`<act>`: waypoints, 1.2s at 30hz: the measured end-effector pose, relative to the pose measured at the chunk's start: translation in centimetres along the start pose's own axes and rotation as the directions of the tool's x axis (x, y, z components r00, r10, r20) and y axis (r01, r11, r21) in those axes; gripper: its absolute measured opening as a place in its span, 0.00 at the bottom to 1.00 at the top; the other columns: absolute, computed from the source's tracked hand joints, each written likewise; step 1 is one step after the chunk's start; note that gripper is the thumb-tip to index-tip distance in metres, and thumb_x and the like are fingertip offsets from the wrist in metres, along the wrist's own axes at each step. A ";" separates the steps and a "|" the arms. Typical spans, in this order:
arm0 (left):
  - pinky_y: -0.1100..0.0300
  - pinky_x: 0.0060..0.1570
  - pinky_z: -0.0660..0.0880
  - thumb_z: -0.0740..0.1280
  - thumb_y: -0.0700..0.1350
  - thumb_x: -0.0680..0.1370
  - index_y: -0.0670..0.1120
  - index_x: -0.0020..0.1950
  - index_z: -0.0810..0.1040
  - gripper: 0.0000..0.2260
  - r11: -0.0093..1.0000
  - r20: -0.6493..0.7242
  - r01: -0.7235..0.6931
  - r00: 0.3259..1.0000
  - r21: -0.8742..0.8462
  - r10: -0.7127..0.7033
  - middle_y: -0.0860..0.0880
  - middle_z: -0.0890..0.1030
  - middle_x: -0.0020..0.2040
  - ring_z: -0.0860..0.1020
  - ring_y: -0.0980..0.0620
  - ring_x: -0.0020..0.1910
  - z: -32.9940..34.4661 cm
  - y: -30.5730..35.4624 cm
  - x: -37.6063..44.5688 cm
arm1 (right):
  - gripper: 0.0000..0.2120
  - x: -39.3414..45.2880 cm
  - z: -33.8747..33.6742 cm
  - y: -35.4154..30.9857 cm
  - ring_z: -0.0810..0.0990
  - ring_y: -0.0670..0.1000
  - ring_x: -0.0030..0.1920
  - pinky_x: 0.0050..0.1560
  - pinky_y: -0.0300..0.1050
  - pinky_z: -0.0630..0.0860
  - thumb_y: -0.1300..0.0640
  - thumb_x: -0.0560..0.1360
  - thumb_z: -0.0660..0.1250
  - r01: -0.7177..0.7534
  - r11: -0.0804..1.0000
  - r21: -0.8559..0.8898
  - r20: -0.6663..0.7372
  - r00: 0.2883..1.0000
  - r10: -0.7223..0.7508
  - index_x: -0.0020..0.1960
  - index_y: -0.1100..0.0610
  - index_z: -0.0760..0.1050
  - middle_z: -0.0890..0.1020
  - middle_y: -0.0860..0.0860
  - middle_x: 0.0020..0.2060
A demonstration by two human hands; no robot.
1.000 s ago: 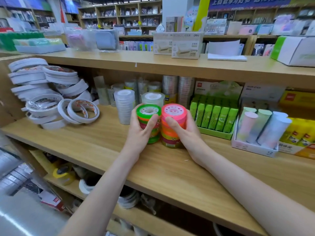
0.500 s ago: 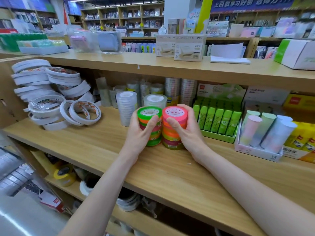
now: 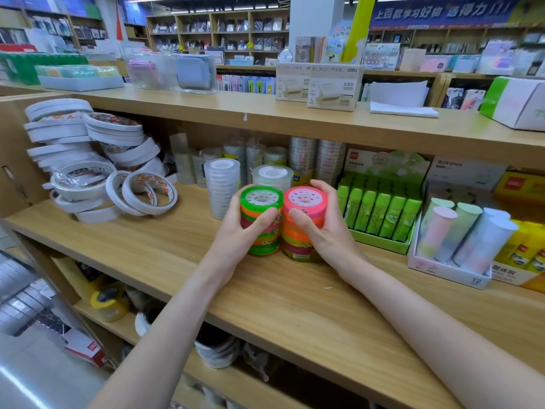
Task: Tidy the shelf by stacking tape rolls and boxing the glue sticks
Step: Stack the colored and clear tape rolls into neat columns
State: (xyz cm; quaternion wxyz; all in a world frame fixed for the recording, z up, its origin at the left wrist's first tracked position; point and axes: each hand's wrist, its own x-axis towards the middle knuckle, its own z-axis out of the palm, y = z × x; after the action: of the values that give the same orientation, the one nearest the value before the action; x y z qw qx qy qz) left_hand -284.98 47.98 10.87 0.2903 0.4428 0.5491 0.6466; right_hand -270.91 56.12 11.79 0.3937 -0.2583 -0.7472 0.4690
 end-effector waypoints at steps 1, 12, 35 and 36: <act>0.60 0.56 0.74 0.76 0.57 0.65 0.53 0.70 0.63 0.37 1.000 -0.005 0.000 1.000 0.028 0.000 0.53 0.77 0.61 0.76 0.58 0.59 -0.1 -0.2 -0.1 | 0.43 -0.2 -0.3 0.1 0.73 0.39 0.57 0.57 0.32 0.71 0.39 0.64 0.72 -0.003 0.999 -0.040 0.019 1.000 0.004 0.70 0.45 0.52 0.69 0.42 0.59; 0.64 0.56 0.70 0.74 0.52 0.69 0.44 0.66 0.70 0.29 0.902 -0.143 0.004 0.988 0.431 0.063 0.53 0.77 0.56 0.75 0.56 0.57 0.2 -0.7 -1.3 | 0.45 -1.7 -1.2 1.0 0.68 0.46 0.65 0.53 0.29 0.60 0.50 0.67 0.74 -0.026 0.912 -0.408 0.069 0.996 0.059 0.74 0.52 0.49 0.69 0.47 0.66; 0.80 0.50 0.66 0.78 0.47 0.65 0.45 0.68 0.67 0.36 0.796 0.039 -0.083 0.996 0.600 0.075 0.58 0.73 0.54 0.73 0.61 0.54 -1.3 -0.9 -0.7 | 0.49 -1.4 -2.5 0.5 0.70 0.48 0.65 0.59 0.34 0.64 0.54 0.63 0.78 0.005 0.880 -0.475 0.133 0.989 0.066 0.74 0.52 0.51 0.70 0.50 0.67; 0.83 0.45 0.63 0.78 0.47 0.65 0.44 0.68 0.67 0.35 0.768 0.041 -0.111 0.993 0.631 0.110 0.58 0.73 0.52 0.72 0.62 0.53 -1.2 -0.7 -0.8 | 0.49 -1.5 -2.5 0.5 0.70 0.48 0.65 0.59 0.33 0.63 0.54 0.63 0.78 0.012 0.879 -0.476 0.127 0.990 0.055 0.74 0.52 0.51 0.70 0.50 0.67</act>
State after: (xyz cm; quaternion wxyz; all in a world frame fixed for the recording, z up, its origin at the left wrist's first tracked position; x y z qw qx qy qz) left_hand -285.78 46.90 9.94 0.0870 0.5466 0.7069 0.4404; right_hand -267.99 56.47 11.41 0.2606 -0.3226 -0.8618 0.2921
